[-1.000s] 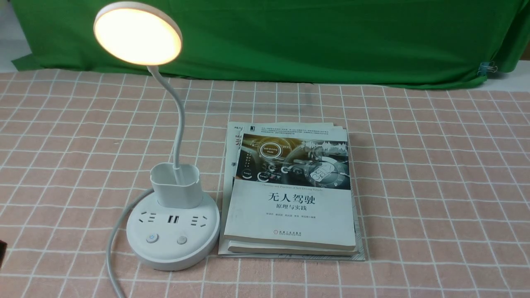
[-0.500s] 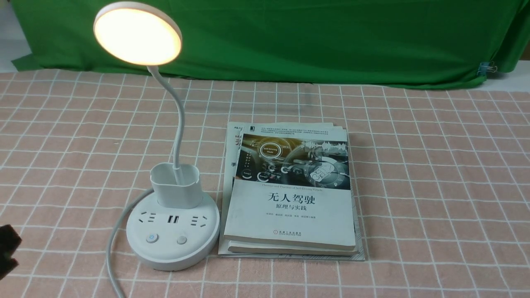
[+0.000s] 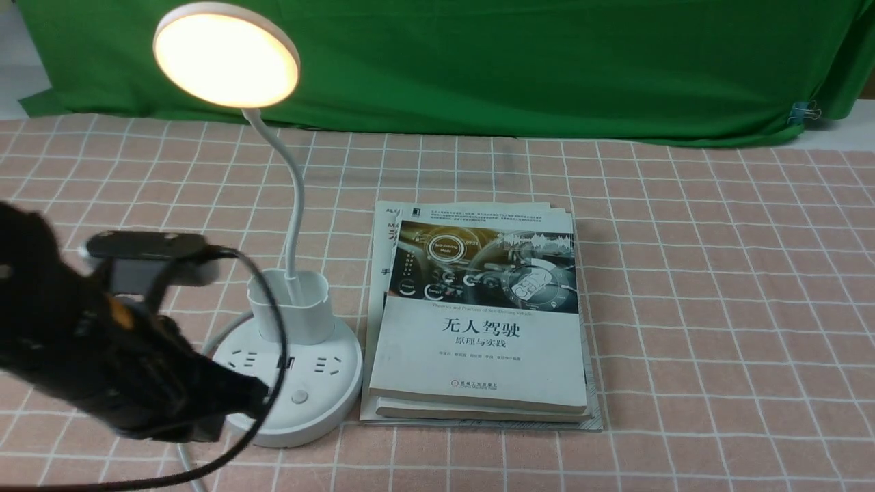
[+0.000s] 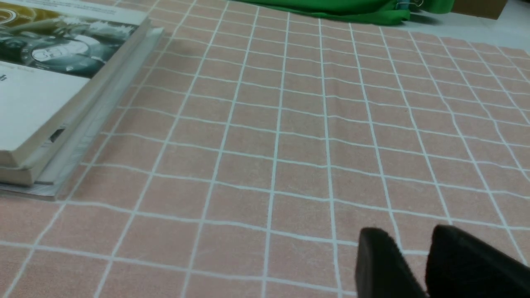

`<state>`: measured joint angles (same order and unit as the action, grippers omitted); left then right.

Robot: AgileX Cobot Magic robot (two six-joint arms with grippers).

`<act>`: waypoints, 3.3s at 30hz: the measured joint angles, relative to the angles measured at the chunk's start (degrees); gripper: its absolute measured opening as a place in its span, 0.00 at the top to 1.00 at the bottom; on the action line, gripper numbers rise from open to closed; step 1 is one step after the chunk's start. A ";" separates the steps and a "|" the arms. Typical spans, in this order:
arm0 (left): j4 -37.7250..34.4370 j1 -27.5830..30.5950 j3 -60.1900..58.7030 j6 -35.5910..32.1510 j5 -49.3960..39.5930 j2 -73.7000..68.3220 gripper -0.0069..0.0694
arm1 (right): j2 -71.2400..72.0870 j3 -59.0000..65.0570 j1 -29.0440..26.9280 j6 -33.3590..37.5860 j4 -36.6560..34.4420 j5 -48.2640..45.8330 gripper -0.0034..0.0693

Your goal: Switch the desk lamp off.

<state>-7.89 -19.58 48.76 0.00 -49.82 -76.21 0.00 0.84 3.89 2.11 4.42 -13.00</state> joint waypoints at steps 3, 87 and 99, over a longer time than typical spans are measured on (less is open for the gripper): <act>0.24 -2.57 4.24 0.64 -0.25 -6.45 0.90 | 0.00 0.00 0.00 0.00 0.00 0.00 0.62; 3.09 -3.44 12.97 1.97 0.32 -16.91 0.90 | 0.00 0.00 0.00 0.00 0.00 0.00 0.62; -1.52 -3.44 -13.03 1.97 18.83 25.01 0.90 | 0.00 0.00 0.00 0.00 0.00 0.00 0.62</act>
<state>-9.41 -23.03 35.73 1.97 -30.99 -51.20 0.00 0.84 3.89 2.11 4.42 -13.00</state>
